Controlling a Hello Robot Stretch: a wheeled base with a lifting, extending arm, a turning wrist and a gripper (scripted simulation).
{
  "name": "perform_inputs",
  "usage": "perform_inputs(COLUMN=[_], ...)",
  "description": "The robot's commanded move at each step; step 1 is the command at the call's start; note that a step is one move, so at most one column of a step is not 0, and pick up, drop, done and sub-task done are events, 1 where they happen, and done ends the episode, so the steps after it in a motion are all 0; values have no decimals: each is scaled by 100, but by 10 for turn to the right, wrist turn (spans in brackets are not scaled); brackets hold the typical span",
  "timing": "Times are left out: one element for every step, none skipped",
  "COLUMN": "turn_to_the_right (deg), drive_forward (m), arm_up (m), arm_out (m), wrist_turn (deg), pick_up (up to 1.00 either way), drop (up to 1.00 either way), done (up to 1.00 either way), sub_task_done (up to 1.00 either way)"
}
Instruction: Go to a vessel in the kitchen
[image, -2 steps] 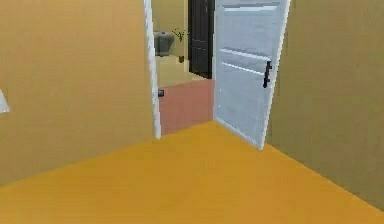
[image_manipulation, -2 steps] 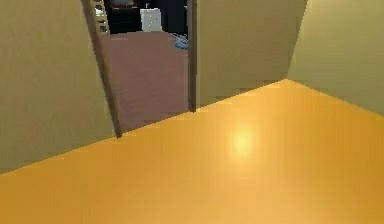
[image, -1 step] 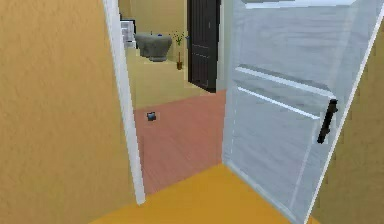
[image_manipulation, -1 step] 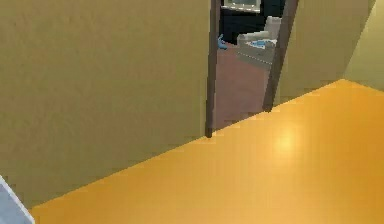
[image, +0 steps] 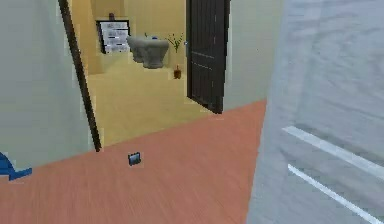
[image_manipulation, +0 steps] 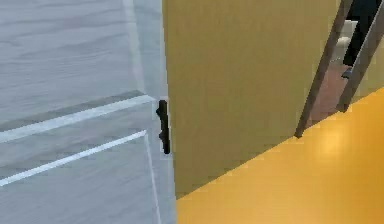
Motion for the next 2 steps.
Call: perform_inputs(turn_to_the_right=[0,-60], drive_forward=[35,0], arm_up=[0,0], arm_out=[0,0], wrist_turn=[0,0], pick_up=[0,0], drop=[0,0], done=[0,0], sub_task_done=[0,0])
